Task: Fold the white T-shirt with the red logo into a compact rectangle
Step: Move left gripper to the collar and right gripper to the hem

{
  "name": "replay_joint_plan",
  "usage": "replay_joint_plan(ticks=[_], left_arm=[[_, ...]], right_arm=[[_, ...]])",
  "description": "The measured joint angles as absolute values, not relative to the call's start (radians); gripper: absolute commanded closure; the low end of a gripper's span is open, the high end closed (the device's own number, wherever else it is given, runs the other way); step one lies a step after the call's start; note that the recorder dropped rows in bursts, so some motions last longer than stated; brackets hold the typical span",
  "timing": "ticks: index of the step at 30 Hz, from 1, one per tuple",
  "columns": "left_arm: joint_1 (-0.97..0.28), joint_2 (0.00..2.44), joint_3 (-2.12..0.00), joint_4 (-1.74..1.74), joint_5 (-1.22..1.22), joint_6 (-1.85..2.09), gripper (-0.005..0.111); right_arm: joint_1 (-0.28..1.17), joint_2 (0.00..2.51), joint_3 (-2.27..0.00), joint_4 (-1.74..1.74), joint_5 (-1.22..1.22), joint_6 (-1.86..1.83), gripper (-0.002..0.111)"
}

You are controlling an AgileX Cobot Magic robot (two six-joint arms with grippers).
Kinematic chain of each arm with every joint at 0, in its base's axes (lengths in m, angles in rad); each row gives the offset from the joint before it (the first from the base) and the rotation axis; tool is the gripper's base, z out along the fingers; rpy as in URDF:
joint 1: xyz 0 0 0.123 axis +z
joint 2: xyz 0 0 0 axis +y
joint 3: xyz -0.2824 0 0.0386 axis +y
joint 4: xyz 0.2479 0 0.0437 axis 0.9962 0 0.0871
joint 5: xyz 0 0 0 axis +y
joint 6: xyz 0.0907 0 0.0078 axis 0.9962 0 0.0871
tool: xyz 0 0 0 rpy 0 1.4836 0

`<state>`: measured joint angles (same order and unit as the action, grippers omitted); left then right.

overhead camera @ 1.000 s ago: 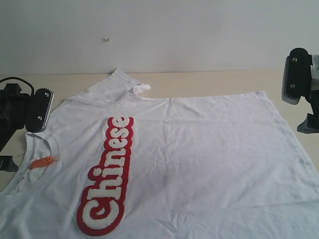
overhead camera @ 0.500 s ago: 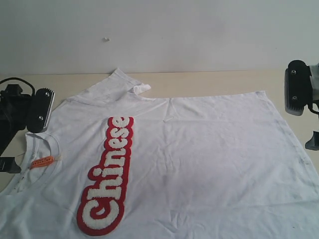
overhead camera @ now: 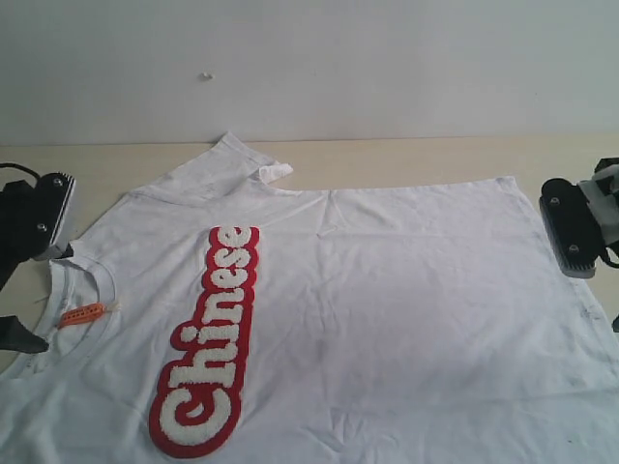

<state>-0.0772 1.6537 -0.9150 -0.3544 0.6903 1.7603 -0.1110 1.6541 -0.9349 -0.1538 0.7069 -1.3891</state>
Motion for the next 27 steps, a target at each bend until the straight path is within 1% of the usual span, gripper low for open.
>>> replay_joint_plan(ticks=[3, 8, 14, 19, 27], left_arm=[[-0.052, 1.655, -0.915, -0.432, 0.706, 1.861, 0.002], [-0.051, 1.702, -0.915, -0.371, 0.690, 1.841, 0.002], [-0.051, 1.792, -0.985, -0.212, 0.750, 1.711, 0.002], [-0.051, 1.810, -1.033, -0.192, 0.768, 1.691, 0.002], [-0.051, 1.876, -1.039, -0.191, 0.767, 1.697, 0.002]], right_arm=[[-0.145, 1.721, -0.971, -0.154, 0.703, -1.406, 0.003], [-0.195, 1.797, -1.052, -0.022, 0.747, -1.534, 0.003], [-0.197, 1.810, -1.115, 0.009, 0.767, -1.589, 0.003], [-0.197, 1.818, -1.120, 0.017, 0.765, -1.617, 0.003], [-0.197, 1.865, -1.120, 0.036, 0.764, -1.631, 0.003]])
